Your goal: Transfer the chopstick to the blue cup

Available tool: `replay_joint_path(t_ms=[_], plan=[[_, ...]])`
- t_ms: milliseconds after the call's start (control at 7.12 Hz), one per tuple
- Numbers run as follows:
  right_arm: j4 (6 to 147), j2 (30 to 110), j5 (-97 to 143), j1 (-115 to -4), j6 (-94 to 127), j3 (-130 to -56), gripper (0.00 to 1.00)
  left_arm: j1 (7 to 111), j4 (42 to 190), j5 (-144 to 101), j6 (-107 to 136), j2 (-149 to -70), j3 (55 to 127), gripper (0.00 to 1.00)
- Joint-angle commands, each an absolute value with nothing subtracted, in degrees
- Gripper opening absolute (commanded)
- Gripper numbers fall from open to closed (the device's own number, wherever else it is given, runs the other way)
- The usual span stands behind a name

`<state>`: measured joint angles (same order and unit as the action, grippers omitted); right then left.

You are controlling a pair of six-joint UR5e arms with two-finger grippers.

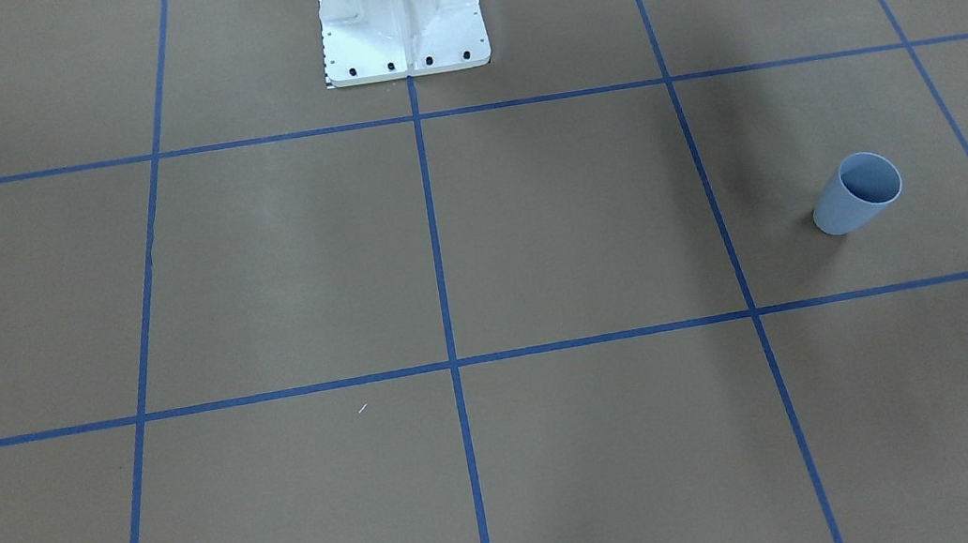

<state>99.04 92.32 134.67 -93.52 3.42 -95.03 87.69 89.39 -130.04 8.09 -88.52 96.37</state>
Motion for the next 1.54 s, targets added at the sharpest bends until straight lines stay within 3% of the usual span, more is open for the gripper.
replay_joint_path(t_ms=[0,1404], plan=[[97.4,92.63,134.74,-93.52,3.34,-94.75,1.0,87.71,89.99,-130.43,8.43,-88.33,96.42,0.98],[96.15,93.08,134.91,-93.52,2.99,-95.19,1.0,87.63,90.26,-130.6,8.53,-88.86,97.02,0.98]])
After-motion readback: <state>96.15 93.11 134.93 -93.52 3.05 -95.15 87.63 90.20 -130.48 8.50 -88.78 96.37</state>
